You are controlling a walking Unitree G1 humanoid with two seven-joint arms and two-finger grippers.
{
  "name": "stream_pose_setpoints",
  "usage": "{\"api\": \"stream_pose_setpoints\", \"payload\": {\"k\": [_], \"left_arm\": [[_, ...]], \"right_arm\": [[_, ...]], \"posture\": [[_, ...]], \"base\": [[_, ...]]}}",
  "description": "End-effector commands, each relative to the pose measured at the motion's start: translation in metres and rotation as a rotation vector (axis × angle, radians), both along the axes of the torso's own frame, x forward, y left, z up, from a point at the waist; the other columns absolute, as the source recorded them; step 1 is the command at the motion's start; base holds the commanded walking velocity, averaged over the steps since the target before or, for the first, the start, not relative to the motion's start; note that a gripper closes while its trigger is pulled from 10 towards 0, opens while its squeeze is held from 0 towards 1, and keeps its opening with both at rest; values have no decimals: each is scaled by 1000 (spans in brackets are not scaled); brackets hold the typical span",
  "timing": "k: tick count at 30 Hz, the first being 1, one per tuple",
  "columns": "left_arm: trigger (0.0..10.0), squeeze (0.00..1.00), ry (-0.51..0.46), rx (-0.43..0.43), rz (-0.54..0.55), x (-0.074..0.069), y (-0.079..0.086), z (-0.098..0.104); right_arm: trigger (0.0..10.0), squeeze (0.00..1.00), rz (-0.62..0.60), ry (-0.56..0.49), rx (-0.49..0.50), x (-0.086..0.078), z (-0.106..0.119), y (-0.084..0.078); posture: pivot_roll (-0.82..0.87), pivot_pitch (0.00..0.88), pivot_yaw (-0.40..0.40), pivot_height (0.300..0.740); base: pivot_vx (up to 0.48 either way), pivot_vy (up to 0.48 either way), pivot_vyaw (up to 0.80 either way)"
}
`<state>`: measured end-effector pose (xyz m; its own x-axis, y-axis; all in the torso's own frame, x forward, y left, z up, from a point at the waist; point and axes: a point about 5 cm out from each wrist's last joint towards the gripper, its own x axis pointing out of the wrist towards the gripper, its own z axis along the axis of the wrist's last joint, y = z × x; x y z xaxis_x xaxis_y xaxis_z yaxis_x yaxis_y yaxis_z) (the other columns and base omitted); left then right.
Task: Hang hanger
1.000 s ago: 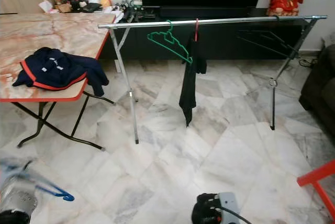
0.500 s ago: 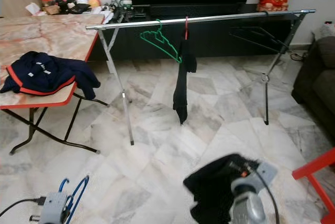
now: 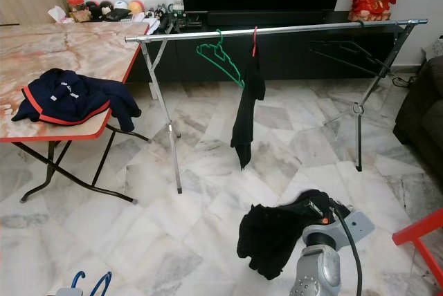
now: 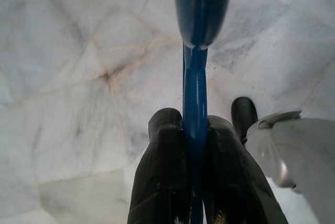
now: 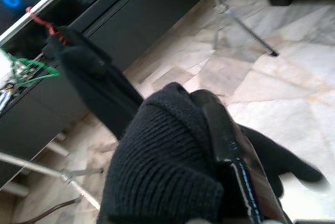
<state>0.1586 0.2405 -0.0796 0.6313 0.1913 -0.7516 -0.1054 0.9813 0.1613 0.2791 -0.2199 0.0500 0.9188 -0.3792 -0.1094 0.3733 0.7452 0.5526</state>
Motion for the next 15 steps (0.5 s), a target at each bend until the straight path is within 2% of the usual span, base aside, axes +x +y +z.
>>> {"api": "stream_pose_setpoints", "payload": {"k": [1,6,9,15], "left_arm": [[10000,0,6,-17,8,-2,-2,-2],[10000,0,-14,-40,25,3,-2,0],[10000,0,-16,-30,31,6,0,2],[10000,0,20,-3,31,5,4,1]], "right_arm": [[10000,0,-55,-35,-38,5,16,-4],[10000,0,-129,-23,-66,10,27,-12],[10000,0,-94,-27,-112,15,32,-8],[10000,0,-29,1,-183,20,35,4]], "posture": [[-27,0,16,740],[-34,3,16,740],[-26,18,14,740],[-25,28,25,740]], "base": [[0,0,0],[0,0,0],[0,0,0],[0,0,0]]}}
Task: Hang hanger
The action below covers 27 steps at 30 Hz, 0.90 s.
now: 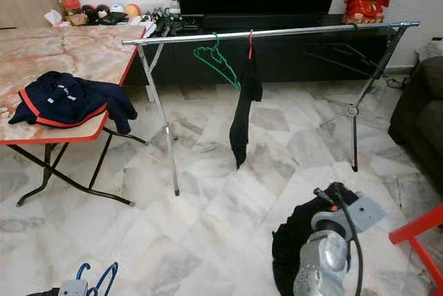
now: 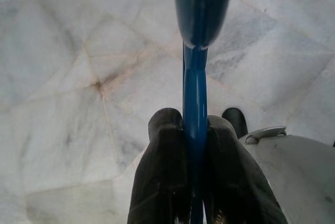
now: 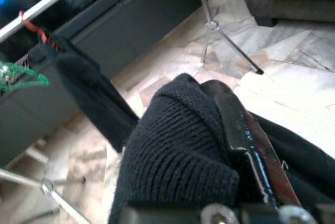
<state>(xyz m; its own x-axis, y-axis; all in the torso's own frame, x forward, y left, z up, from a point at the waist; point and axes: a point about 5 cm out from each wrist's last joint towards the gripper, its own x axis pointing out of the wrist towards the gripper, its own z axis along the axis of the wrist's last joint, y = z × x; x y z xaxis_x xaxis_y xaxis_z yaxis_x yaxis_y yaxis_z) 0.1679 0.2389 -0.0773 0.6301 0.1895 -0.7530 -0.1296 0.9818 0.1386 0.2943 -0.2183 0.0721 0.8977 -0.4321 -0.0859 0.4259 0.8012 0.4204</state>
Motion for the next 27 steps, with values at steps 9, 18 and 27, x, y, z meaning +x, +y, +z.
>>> {"api": "stream_pose_setpoints", "payload": {"k": [9,18,27], "left_arm": [[10000,0,51,-2,46,-7,0,-5],[10000,0,52,-15,70,-7,0,-5],[10000,0,65,-22,86,-11,1,-7]], "right_arm": [[10000,0,207,12,-294,18,20,28],[10000,0,247,-23,-308,26,31,34],[10000,0,186,-13,-292,30,34,30]], "posture": [[-31,38,22,740],[-21,49,14,740],[-24,54,17,740]], "base": [[0,0,0],[0,357,0],[0,480,0]]}}
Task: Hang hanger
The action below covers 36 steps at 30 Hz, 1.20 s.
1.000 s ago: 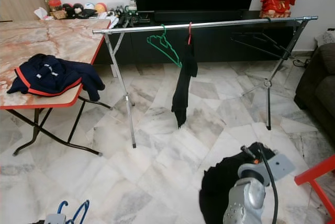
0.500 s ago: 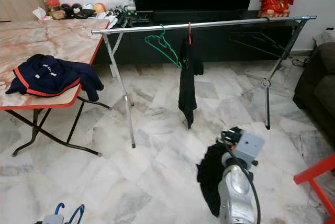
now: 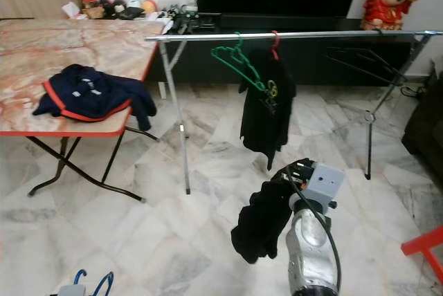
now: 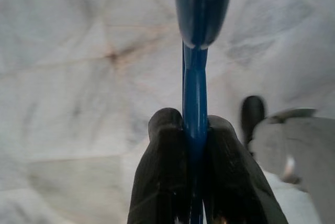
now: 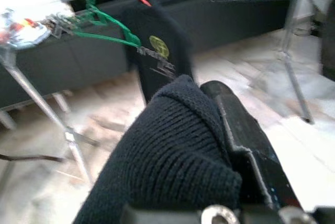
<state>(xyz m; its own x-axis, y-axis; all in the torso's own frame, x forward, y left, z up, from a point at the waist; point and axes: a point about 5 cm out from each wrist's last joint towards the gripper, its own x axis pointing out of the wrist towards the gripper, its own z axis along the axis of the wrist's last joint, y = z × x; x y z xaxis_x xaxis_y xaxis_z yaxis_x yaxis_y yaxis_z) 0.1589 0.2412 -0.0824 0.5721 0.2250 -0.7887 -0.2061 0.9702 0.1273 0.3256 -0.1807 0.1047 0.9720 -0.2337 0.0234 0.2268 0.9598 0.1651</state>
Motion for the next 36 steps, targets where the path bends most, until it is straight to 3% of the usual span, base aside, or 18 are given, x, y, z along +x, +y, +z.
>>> {"api": "stream_pose_setpoints", "payload": {"k": [1,19,23,36], "left_arm": [[10000,0,13,-2,6,-2,-1,-2],[10000,0,10,-16,54,-6,10,0],[10000,0,20,-6,4,-5,9,0],[10000,0,-4,-38,45,-1,1,-1]], "right_arm": [[10000,0,-23,-11,-15,1,4,-6],[10000,0,30,-33,-65,10,13,3],[10000,0,32,-36,-68,11,13,2],[10000,0,27,-47,-77,14,17,-1]], "posture": [[-20,54,16,740],[-8,40,-1,740],[-2,34,-4,740],[-14,0,-15,740]], "base": [[0,480,0],[0,480,0],[0,480,0],[0,480,0]]}}
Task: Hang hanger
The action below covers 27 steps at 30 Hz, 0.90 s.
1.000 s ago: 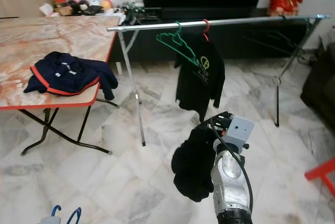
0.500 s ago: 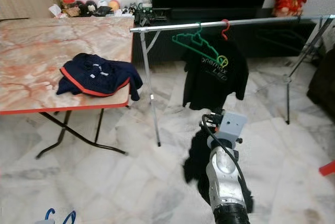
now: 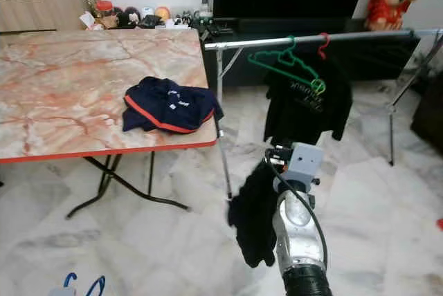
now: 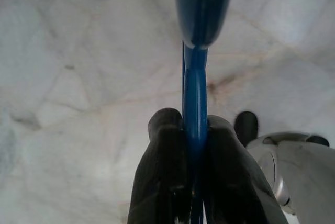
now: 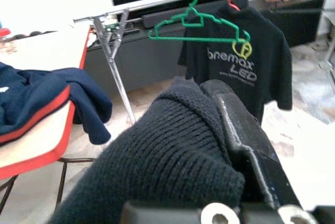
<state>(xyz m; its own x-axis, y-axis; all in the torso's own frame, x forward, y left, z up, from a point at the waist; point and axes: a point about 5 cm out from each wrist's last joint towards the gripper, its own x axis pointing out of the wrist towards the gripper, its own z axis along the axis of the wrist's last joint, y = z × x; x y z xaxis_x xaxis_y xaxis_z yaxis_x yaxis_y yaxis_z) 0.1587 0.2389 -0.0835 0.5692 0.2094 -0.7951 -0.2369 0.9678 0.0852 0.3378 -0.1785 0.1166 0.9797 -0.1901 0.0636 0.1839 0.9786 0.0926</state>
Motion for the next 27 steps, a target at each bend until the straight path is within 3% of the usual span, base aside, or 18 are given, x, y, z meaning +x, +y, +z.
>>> {"api": "stream_pose_setpoints", "payload": {"k": [1,10,27], "left_arm": [[10000,0,1,4,14,-1,3,0],[10000,0,10,6,29,-4,2,-1],[10000,0,-44,-48,37,1,-2,1]], "right_arm": [[10000,0,-13,-24,2,2,6,-3],[10000,0,-18,-22,-1,1,4,-4],[10000,0,2,-59,-34,2,11,-4]], "posture": [[-14,0,-15,740],[-15,0,-16,740],[-4,3,-12,740]], "base": [[0,480,0],[0,455,0],[0,0,0]]}}
